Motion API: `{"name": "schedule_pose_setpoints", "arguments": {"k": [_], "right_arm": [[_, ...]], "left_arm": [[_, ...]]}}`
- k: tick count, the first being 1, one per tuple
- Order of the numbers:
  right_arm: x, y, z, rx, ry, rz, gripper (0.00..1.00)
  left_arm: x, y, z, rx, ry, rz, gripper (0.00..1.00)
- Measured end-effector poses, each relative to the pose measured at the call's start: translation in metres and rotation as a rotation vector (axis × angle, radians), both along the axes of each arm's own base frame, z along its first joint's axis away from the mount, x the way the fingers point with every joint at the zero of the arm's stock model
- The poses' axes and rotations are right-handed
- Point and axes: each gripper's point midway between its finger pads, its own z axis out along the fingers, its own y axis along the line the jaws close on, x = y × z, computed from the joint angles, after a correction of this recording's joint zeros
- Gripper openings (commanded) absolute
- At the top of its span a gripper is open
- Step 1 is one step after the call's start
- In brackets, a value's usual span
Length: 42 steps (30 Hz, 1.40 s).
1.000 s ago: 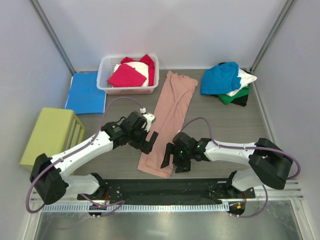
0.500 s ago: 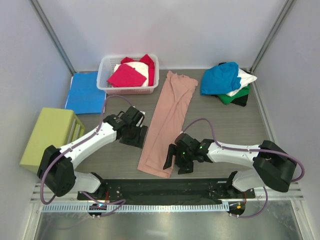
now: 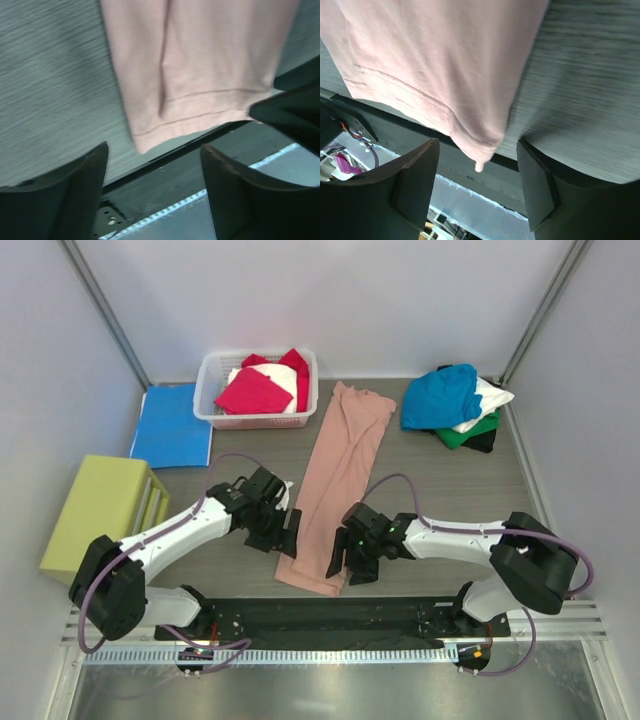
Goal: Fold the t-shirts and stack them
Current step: Fold the tshirt
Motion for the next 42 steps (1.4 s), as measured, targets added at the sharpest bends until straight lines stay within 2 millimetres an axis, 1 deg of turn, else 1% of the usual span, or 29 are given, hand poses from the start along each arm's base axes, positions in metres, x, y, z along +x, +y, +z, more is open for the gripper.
{"name": "schedule_pose_setpoints", "arguments": {"k": [1,2,3,4,6,7,8,10,12,14,16,17,19,20,21,22,23,27,29,32,37,39,41,42], "right_arm": [[0.0,0.002,0.0,0.002,0.003,0.002,0.68],[0.001,0.004,-0.001,0.003,0.005,0.003,0.67],[0.002,0.006,-0.001,0.007,0.007,0.005,0.68],[0.003,0.007,0.0,0.01,0.008,0.006,0.67],[0.004,0.01,0.0,0.016,0.005,0.007,0.67],[0.004,0.011,0.0,0.018,0.004,0.006,0.67],[0.005,0.011,0.0,0.02,0.004,0.007,0.67],[0.005,0.012,0.0,0.024,0.004,0.007,0.67],[0.005,0.013,0.0,0.026,0.004,0.005,0.67],[0.005,0.013,0.0,0.026,0.005,0.004,0.67],[0.005,0.013,0.001,0.026,0.006,0.002,0.68],[0.005,0.013,0.001,0.026,0.006,0.001,0.68],[0.005,0.013,0.001,0.027,0.006,0.0,0.68],[0.005,0.013,0.001,0.029,0.005,-0.001,0.68],[0.005,0.012,0.001,0.03,0.005,-0.002,0.68],[0.004,0.011,0.001,0.03,0.006,-0.002,0.68],[0.004,0.011,0.001,0.03,0.006,-0.002,0.68],[0.003,0.01,0.001,0.031,0.006,-0.002,0.68],[0.003,0.01,0.001,0.032,0.005,-0.002,0.68],[0.003,0.01,0.001,0.032,0.004,-0.002,0.68],[0.002,0.009,0.002,0.035,0.002,-0.003,0.69],[0.002,0.008,0.002,0.035,0.002,-0.004,0.69],[0.002,0.008,0.002,0.037,0.002,-0.006,0.69],[0.001,0.007,0.002,0.037,0.002,-0.007,0.69]], "left_arm": [[-0.003,-0.001,0.004,-0.018,0.003,0.001,0.53],[-0.005,-0.004,0.007,-0.04,0.006,-0.006,0.5],[-0.005,-0.007,0.008,-0.051,0.014,-0.001,0.45],[-0.006,-0.008,0.008,-0.057,0.025,0.001,0.34],[-0.01,-0.012,0.006,-0.071,0.057,0.005,0.25],[-0.012,-0.013,0.005,-0.077,0.071,0.005,0.12],[-0.015,-0.014,0.003,-0.081,0.089,0.007,0.07],[-0.021,-0.013,-0.003,-0.075,0.129,0.01,0.0],[-0.025,-0.013,-0.011,-0.059,0.17,0.011,0.0],[-0.027,-0.013,-0.02,-0.041,0.207,0.012,0.21],[-0.031,-0.011,-0.029,-0.017,0.245,0.012,0.44],[-0.032,-0.011,-0.034,-0.004,0.266,0.017,0.5],[-0.033,-0.009,-0.036,0.002,0.27,0.019,0.71],[-0.034,-0.008,-0.036,0.003,0.265,0.014,0.74],[-0.033,-0.008,-0.035,-0.003,0.251,0.016,0.79],[-0.033,-0.007,-0.033,-0.011,0.236,0.017,0.89],[-0.032,-0.006,-0.03,-0.024,0.207,0.019,0.92],[-0.029,-0.007,-0.016,-0.075,0.126,0.031,0.94],[-0.026,-0.008,-0.015,-0.082,0.108,0.034,0.94],[-0.024,-0.008,-0.018,-0.077,0.108,0.035,0.93],[-0.028,-0.006,-0.034,-0.033,0.158,0.038,0.87],[-0.03,-0.005,-0.039,-0.015,0.18,0.038,0.82],[-0.032,-0.006,-0.041,-0.01,0.205,0.041,0.76],[-0.032,-0.006,-0.041,-0.01,0.207,0.041,0.68]]}}
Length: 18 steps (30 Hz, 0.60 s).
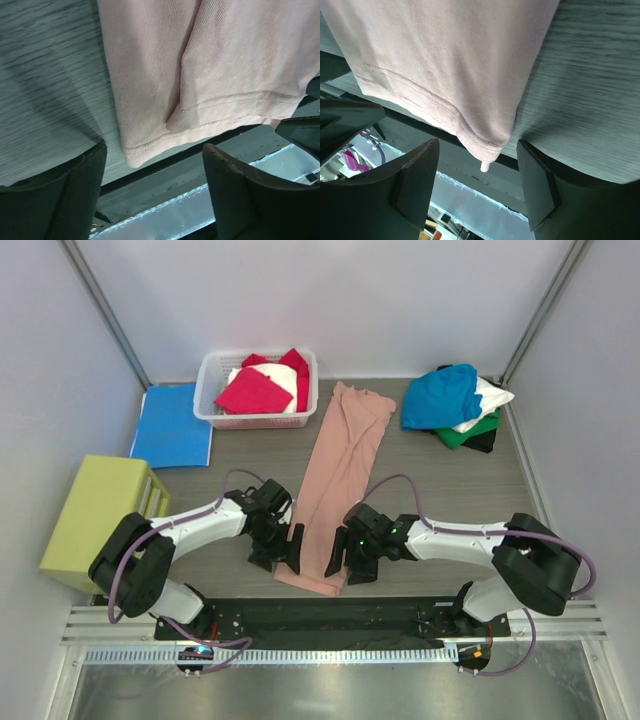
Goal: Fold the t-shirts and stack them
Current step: Fold the tshirt
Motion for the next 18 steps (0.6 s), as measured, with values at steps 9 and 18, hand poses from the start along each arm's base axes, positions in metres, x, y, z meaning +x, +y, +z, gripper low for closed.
{"name": "schedule_pose_setpoints", "arguments": {"k": [9,18], "right_arm": [[-0.0023,-0.0038,-0.0022,-0.005,0.007,-0.01,0.65],[-0.002,-0.0034,-0.0021,-0.004,0.007,-0.014,0.48]], "left_arm": [[-0.0019,-0.0029,0.0002,-0.014,0.004,-0.017,0.37],[-0.002,-0.0036,0.0005,-0.019,0.005,-0.018,0.36]]}}
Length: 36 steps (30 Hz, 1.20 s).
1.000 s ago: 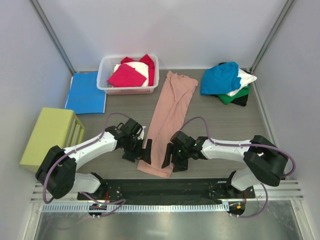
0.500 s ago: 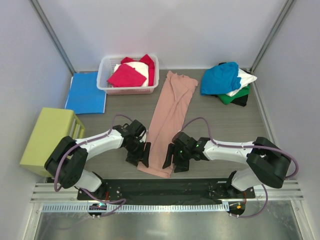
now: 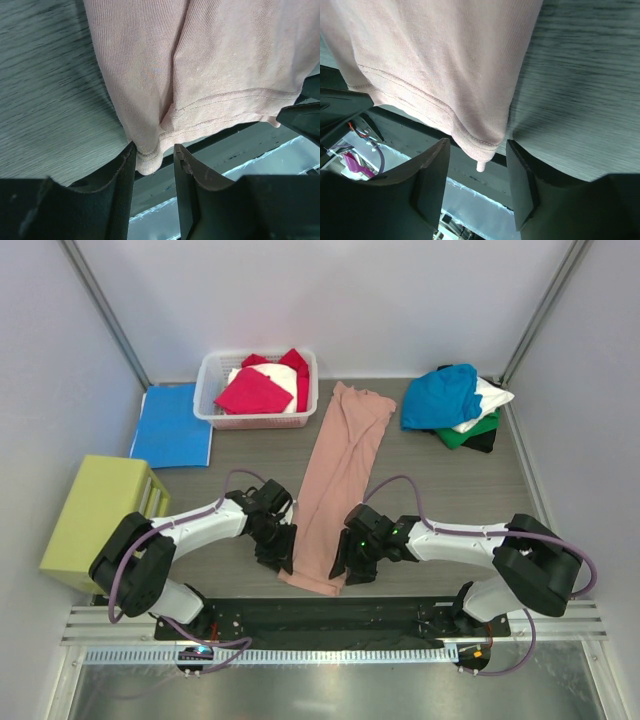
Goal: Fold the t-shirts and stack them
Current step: Fold the tshirt
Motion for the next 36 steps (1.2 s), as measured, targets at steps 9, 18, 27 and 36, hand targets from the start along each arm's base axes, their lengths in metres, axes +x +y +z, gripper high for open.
{"name": "schedule_pose_setpoints", "arguments": {"k": [9,18,27,36], "right_arm": [[0.0,0.0,-0.007,-0.01,0.016,-0.013,0.3],[0.001,0.0,-0.009,-0.012,0.023,-0.025,0.01],[0.0,-0.001,-0.003,0.004,0.015,-0.028,0.01],[-0.008,-0.01,0.028,0.053,-0.009,-0.033,0.01]], "left_arm": [[0.0,0.0,0.0,-0.001,0.001,-0.001,0.18],[0.0,0.0,0.0,-0.001,0.0,-0.002,0.0],[0.008,-0.01,0.025,-0.065,-0.057,-0.051,0.0],[0.007,-0.031,0.106,-0.304,-0.215,-0.15,0.01]]}}
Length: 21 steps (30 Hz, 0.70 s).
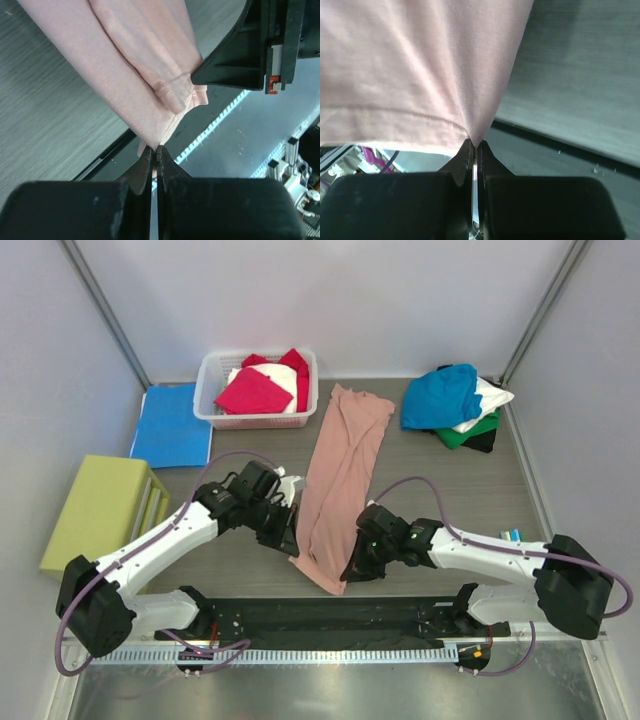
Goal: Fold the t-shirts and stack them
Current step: Fold the tshirt
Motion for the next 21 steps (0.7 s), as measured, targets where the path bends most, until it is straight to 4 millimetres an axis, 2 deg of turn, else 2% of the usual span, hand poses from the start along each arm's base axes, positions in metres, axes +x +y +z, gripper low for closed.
{"name": "schedule_pose_setpoints", "arguments": {"k": [3,8,13,17,19,21], "right_arm": [[-0.008,-0.002,0.013,0.021,-0.004,0.001,0.01],[-0.029,0.001,0.035,0.059,-0.005,0.021,0.01],[-0.04,0.0,0.045,0.075,0.006,0.012,0.01],[-0.036,0.0,0.048,0.065,0.003,-0.008,0.01],[-0.031,0.001,0.049,0.057,-0.001,-0.021,0.01],[-0.02,0.001,0.052,0.05,-0.01,-0.042,0.01]], "left_arm": [[-0.01,0.0,0.001,0.003,0.028,-0.034,0.02],[-0.033,0.003,-0.009,0.032,0.102,-0.09,0.03],[-0.044,0.003,-0.01,0.027,0.139,-0.117,0.0],[-0.04,0.001,-0.011,0.063,0.169,-0.116,0.0],[-0.029,-0.005,-0.008,0.079,0.164,-0.118,0.0],[-0.011,-0.015,0.001,0.078,0.143,-0.112,0.0]]}}
